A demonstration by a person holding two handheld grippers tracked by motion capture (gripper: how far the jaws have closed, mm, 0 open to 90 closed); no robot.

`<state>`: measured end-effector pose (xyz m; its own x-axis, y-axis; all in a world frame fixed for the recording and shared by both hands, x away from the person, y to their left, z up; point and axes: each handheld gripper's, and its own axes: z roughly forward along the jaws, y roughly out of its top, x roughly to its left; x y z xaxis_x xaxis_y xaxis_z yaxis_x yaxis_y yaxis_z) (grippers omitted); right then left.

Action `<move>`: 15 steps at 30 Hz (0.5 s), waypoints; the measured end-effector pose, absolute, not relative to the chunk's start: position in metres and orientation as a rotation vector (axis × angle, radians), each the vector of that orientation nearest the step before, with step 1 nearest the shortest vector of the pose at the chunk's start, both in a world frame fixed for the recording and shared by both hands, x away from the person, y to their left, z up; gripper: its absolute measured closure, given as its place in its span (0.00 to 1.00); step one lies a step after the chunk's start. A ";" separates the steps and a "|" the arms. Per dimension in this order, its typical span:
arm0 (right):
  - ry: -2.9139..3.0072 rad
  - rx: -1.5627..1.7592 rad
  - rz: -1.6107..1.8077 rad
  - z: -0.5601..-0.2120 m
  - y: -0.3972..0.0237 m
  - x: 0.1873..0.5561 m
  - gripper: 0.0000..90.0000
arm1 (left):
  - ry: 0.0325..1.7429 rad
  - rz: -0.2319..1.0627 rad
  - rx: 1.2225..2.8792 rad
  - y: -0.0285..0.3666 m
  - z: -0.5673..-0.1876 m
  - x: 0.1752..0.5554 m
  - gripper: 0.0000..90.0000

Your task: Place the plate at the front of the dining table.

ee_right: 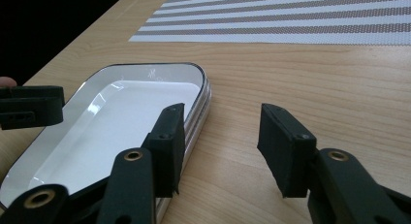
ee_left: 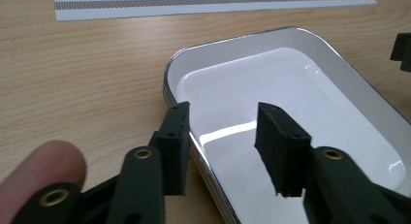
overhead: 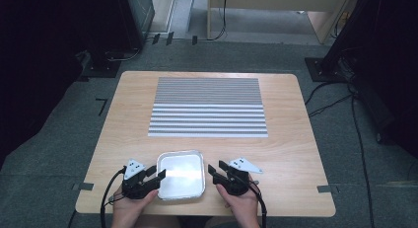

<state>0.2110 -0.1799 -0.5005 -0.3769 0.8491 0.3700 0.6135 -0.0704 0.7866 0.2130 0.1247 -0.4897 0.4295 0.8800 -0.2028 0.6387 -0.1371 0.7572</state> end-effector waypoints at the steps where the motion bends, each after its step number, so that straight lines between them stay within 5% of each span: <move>1: 1.960 1.603 1.446 -0.501 -0.180 0.211 0.63 | 1.296 0.373 1.865 0.126 -0.490 0.213 0.70; 4: 1.989 1.657 1.469 -0.504 -0.180 0.212 0.68 | 1.308 0.351 1.853 0.129 -0.490 0.215 0.78; 9: 2.032 1.795 1.550 -0.511 -0.181 0.215 0.82 | 1.313 0.354 1.869 0.129 -0.491 0.215 0.80; 15: 2.049 1.851 1.633 -0.516 -0.180 0.217 0.87 | 1.326 0.364 1.876 0.128 -0.492 0.215 0.81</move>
